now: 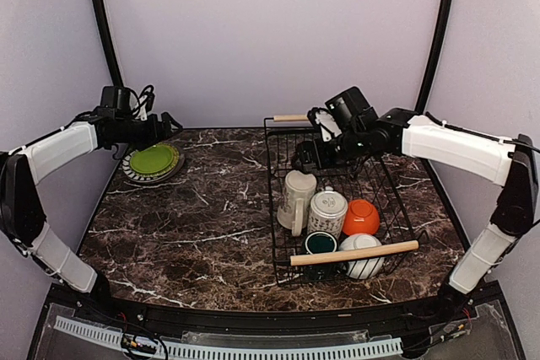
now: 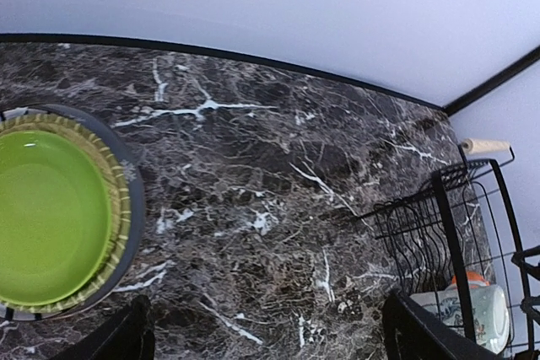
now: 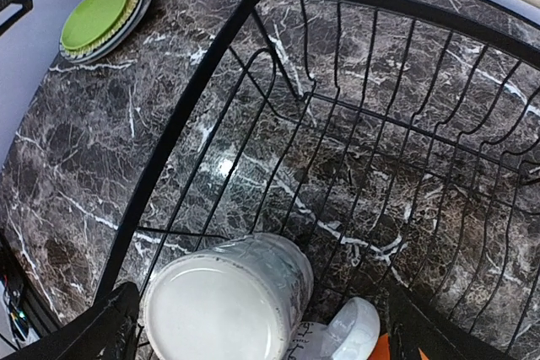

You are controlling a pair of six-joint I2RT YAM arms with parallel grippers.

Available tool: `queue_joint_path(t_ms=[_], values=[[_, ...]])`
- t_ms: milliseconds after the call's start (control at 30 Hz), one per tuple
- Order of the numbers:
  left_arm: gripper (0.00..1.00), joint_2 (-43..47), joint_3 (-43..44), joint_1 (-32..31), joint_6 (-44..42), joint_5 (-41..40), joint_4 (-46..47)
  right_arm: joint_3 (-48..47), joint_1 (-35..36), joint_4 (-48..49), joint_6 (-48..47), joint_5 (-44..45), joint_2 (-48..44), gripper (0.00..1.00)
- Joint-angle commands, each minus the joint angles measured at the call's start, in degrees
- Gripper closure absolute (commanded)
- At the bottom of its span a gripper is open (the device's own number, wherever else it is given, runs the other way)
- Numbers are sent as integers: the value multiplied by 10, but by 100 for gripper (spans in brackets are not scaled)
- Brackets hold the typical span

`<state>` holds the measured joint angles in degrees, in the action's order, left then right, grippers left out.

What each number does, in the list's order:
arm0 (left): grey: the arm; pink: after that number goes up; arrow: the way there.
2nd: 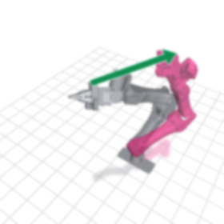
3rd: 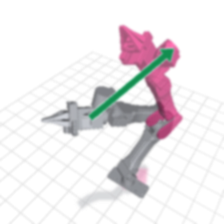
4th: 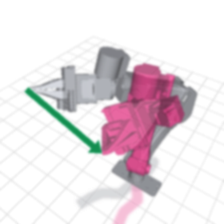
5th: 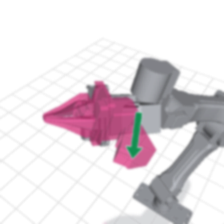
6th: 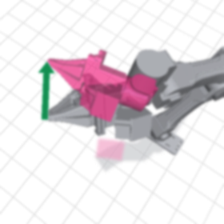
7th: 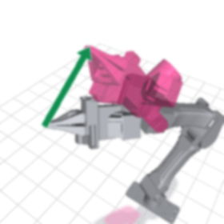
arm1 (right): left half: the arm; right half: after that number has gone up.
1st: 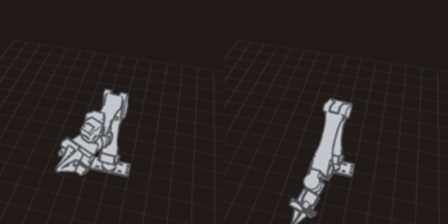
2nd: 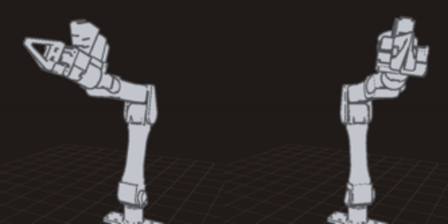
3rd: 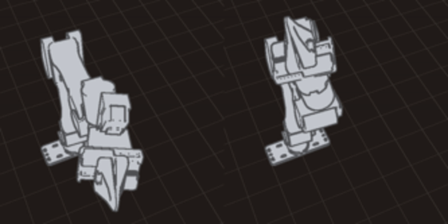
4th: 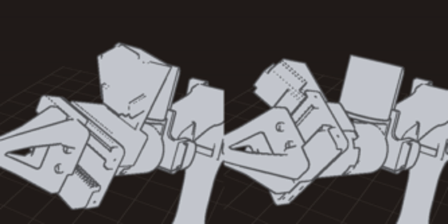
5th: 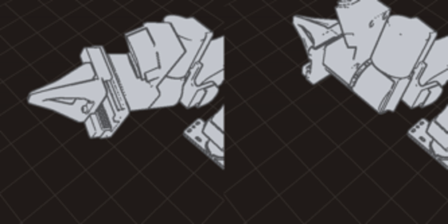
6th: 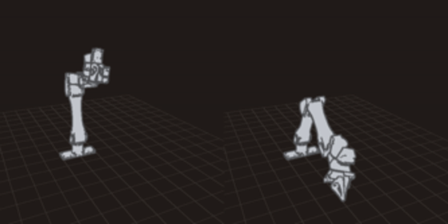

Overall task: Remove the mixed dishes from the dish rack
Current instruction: Grab the cup from the dish rack.

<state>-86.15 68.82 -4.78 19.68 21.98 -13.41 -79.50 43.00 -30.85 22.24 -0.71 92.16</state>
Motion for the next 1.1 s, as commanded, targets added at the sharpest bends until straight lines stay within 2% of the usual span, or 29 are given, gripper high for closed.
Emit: queue_joint_path(t_ms=[0, 300, 567, 833, 1067], values=[[7, 33, 1, -46, -49, -12, -9, -47, 32, -68, -30, 22, 34, 1], [7, 48, 5, -136, -92, -27, -16, -121, 80, -143, -43, 75, 119, 1], [7, 58, -5, -168, -110, -13, 2, -122, 85, -142, -34, 92, 144, 2], [7, 95, -36, -183, -128, 2, 49, -121, 86, -137, -38, 91, 158, 13], [7, 129, -72, -188, -133, -5, 97, -113, 86, -126, -37, 96, 155, 33]])
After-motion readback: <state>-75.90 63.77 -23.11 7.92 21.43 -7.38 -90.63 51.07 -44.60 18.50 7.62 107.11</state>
